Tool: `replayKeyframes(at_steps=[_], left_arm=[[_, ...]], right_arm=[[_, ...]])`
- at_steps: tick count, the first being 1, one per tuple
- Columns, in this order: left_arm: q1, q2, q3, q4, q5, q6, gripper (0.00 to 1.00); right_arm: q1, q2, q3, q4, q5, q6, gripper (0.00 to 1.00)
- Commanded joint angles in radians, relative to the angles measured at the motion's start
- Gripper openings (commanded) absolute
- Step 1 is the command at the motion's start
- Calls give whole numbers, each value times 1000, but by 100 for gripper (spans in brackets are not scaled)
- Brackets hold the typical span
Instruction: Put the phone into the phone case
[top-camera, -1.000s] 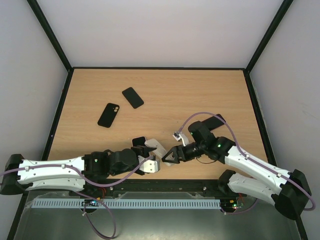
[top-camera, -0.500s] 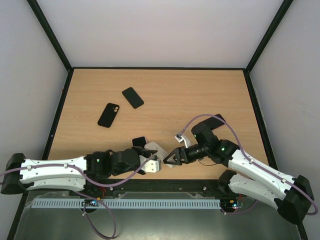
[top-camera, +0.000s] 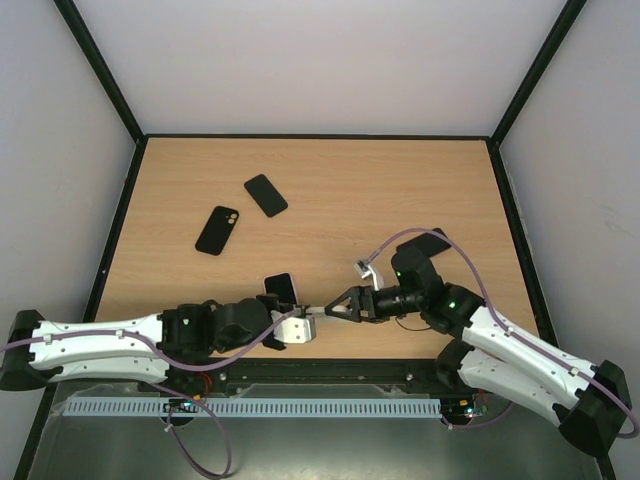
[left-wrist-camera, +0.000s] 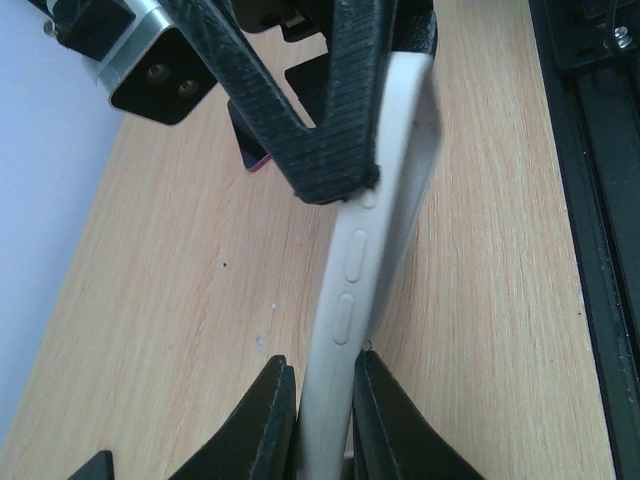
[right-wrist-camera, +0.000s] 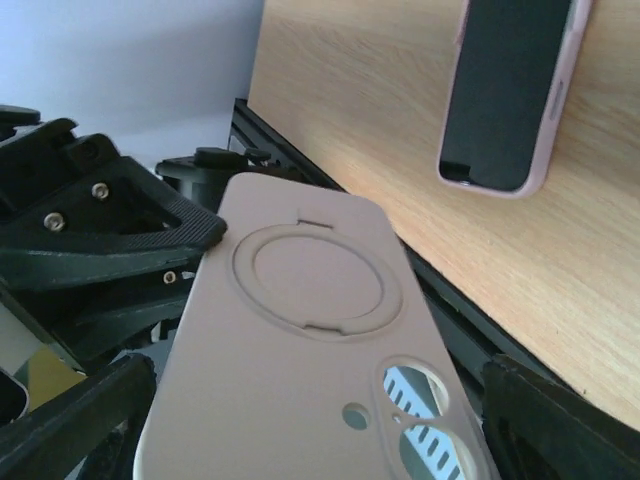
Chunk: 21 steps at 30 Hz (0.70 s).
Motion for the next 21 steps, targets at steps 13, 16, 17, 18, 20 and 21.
replayKeyframes(at_steps=[13, 16, 17, 18, 20, 21], left_arm=[[166, 110, -30, 182, 91, -480, 2], [233, 126, -20, 220, 155, -605, 2], [254, 131, -23, 242, 188, -637, 2], [272, 138, -26, 260, 203, -673, 2], [305, 157, -32, 294, 233, -729, 2], [316, 169, -33, 308, 240, -755, 2]], right_arm=[[10, -165, -75, 403, 518, 356, 98], [9, -176, -36, 266, 704, 365, 98], [10, -171, -13, 208, 787, 339, 98], [9, -160, 6, 146, 867, 299, 97], [8, -117, 62, -23, 1061, 252, 98], [8, -98, 78, -82, 1149, 235, 98]])
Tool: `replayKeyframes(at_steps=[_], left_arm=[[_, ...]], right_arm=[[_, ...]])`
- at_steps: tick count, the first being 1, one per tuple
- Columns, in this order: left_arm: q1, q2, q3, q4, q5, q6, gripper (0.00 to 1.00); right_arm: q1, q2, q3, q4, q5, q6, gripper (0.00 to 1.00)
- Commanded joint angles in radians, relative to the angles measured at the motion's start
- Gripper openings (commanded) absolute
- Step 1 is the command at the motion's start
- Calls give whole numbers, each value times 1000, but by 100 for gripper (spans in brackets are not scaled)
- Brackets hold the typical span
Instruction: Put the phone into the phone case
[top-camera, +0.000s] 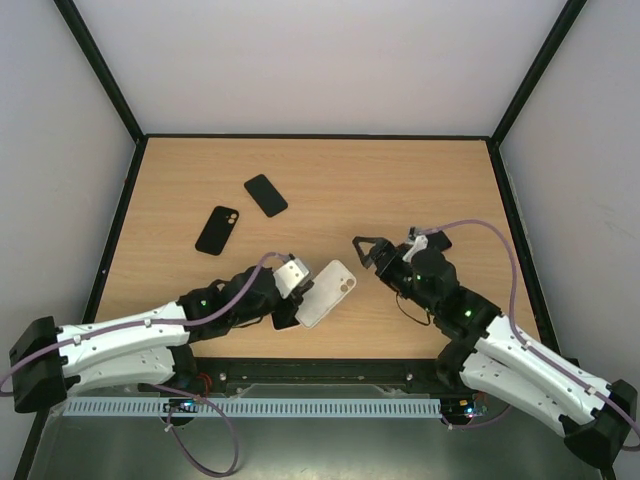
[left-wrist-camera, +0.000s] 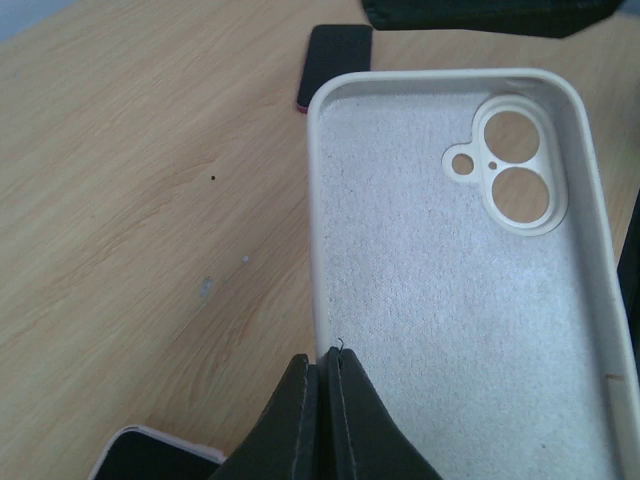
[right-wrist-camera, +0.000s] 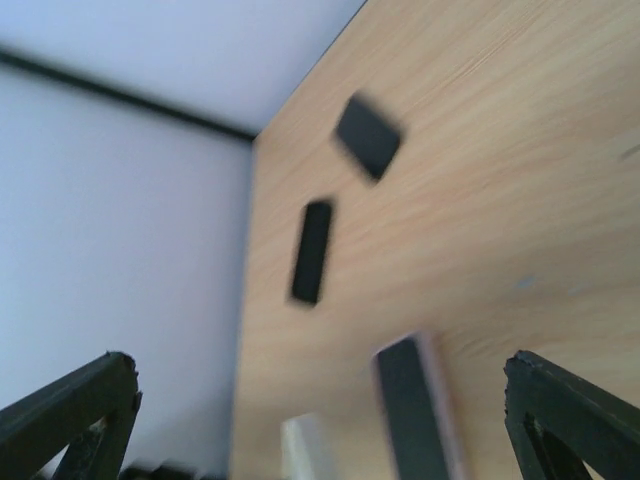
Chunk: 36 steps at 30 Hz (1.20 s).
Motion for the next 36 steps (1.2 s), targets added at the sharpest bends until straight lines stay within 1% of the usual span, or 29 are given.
replayKeyframes(at_steps=[1, 3, 4, 7, 10, 13, 15, 17, 21, 24, 28, 30, 34, 36], left_arm=[[53, 37, 2, 118, 79, -201, 2], [59, 64, 0, 123, 52, -249, 2], [60, 79, -1, 125, 27, -278, 2], [73, 137, -2, 136, -20, -375, 2], [94, 221, 15, 121, -80, -501, 2], [117, 343, 46, 109, -51, -595, 3], [126, 415, 70, 102, -36, -641, 2], [127, 466, 73, 133, -28, -674, 2], [127, 504, 38, 222, -22, -740, 2], [126, 516, 24, 257, -31, -780, 3], [125, 533, 14, 288, -27, -829, 9], [122, 540, 1, 311, -27, -854, 12], [121, 567, -17, 354, 2, -893, 14], [120, 576, -21, 368, 12, -904, 20]], right_arm=[[3, 61, 100, -306, 495, -88, 98], [-7, 87, 104, -351, 607, -108, 98], [-20, 100, 108, -367, 636, -117, 98], [-86, 148, 122, -389, 665, -142, 98], [-185, 199, 114, -361, 622, -160, 98], [-300, 273, 105, -334, 530, -147, 98], [-352, 345, 101, -319, 474, -126, 98], [-394, 411, 104, -309, 437, -103, 100], [-464, 536, 120, -288, 390, -76, 95], [-501, 595, 130, -266, 387, -41, 95], [-522, 645, 148, -237, 400, -13, 95], [-527, 661, 153, -201, 382, -17, 95], [-531, 704, 191, -190, 371, -3, 95], [-533, 731, 209, -197, 380, 13, 95]])
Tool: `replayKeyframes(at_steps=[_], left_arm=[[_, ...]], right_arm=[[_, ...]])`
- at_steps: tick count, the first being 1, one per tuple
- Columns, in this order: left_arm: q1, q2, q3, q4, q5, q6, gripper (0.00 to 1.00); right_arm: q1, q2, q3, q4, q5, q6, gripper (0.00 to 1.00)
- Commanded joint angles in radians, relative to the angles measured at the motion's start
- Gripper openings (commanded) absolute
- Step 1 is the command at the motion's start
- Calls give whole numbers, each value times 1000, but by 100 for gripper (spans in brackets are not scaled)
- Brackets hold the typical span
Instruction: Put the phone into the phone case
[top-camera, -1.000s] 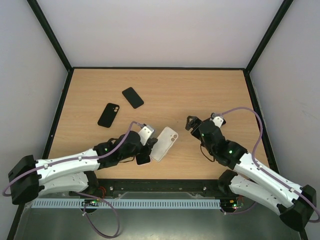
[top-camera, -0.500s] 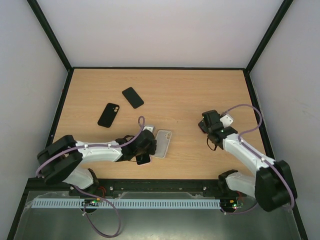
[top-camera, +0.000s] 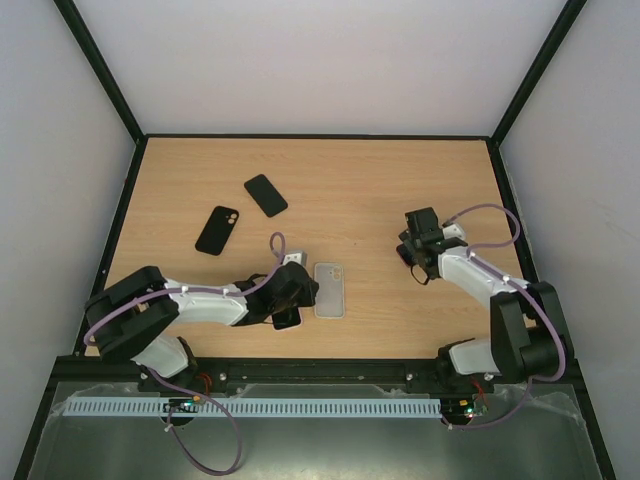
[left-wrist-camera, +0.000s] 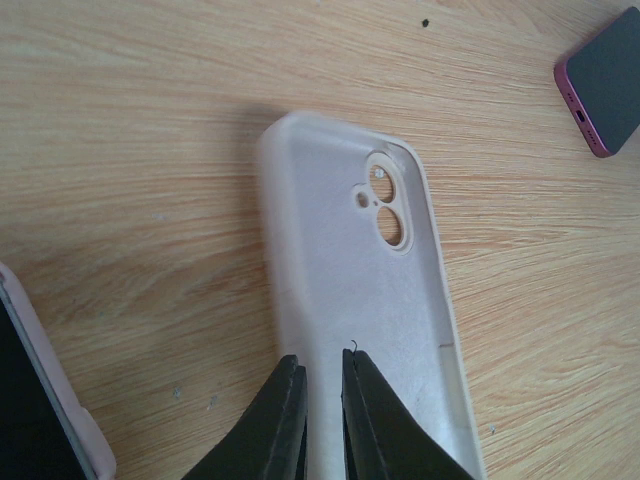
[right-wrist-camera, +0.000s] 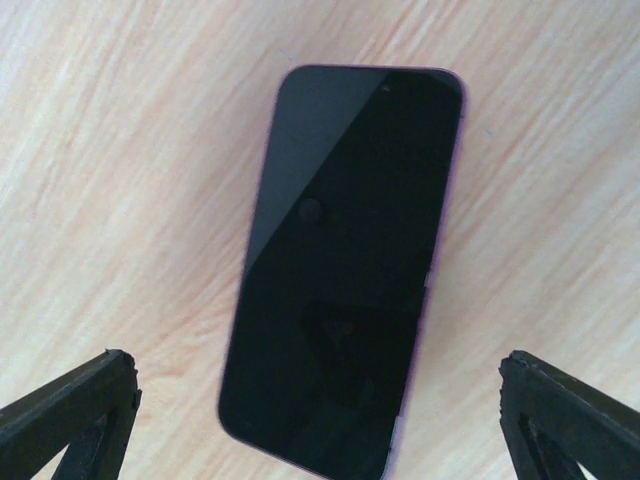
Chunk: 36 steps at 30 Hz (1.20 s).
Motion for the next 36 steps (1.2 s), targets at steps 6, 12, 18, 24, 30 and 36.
replayKeyframes(at_steps=[6, 12, 18, 24, 30, 36], left_arm=[[-4, -24, -72, 93, -12, -85, 36], [-3, -23, -78, 101, 11, -36, 52], [-4, -13, -79, 126, 18, -30, 56], [-2, 54, -11, 43, 16, -19, 61], [-3, 81, -9, -11, -31, -52, 64], [1, 62, -16, -93, -124, -50, 64]], right_arm=[[-9, 123, 106, -2, 28, 84, 95], [-17, 230, 204, -138, 48, 177, 96], [-23, 272, 207, -125, 23, 228, 94], [-34, 325, 250, -199, 44, 251, 97], [-49, 372, 267, -204, 25, 242, 100], [-56, 427, 300, -214, -5, 217, 99]])
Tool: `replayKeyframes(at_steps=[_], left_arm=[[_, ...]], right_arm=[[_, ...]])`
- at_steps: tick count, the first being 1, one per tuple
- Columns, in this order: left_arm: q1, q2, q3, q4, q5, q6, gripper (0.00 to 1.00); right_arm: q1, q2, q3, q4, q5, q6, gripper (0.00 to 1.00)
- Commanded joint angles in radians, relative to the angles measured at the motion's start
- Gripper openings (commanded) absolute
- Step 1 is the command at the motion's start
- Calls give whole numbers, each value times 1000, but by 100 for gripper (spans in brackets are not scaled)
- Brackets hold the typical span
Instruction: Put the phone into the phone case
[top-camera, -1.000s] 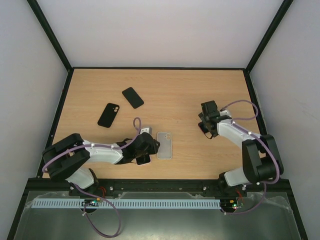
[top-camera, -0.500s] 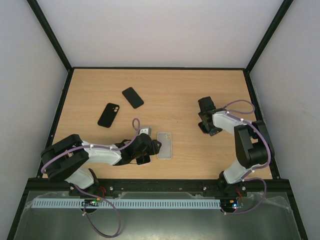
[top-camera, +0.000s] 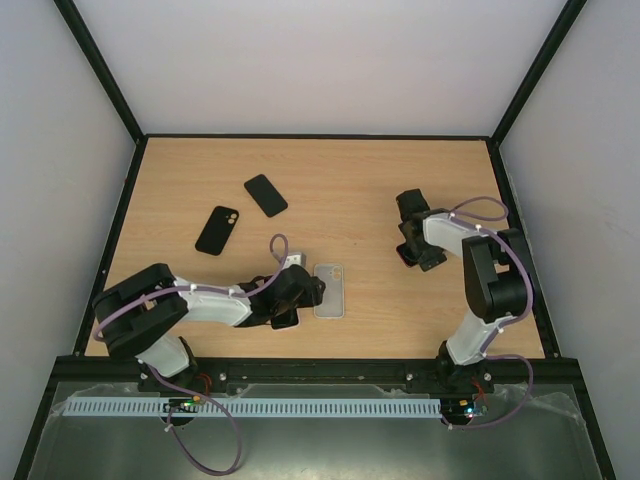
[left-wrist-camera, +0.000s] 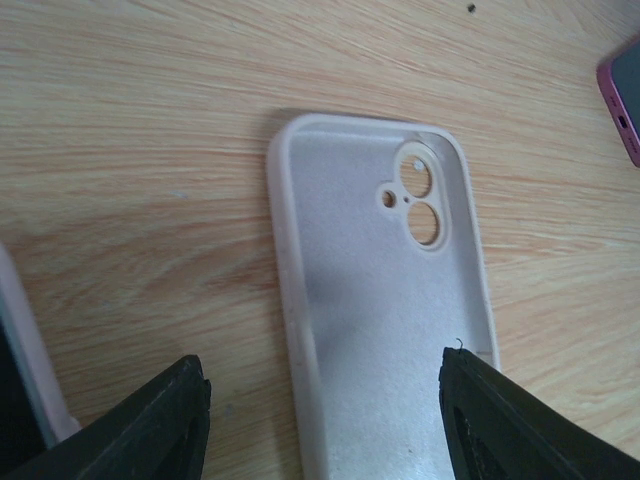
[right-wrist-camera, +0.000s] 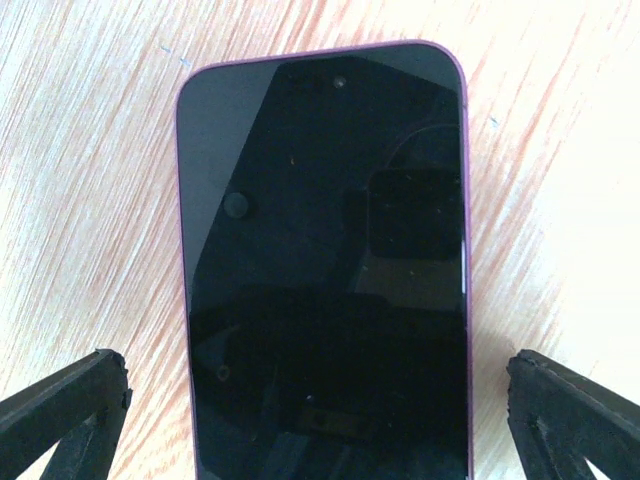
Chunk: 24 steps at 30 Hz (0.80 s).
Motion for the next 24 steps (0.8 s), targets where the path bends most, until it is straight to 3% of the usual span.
replayKeyframes(at_steps=[1, 18, 24], left_arm=[[4, -6, -12, -159, -109, -12, 65], [12, -174, -69, -240, -154, -49, 71], [11, -251, -77, -244, -129, -31, 72]], right_arm=[[-13, 83, 55, -91, -9, 9, 99], [-44, 208, 153, -182, -43, 18, 96], [-44, 212, 123, -165, -78, -30, 81]])
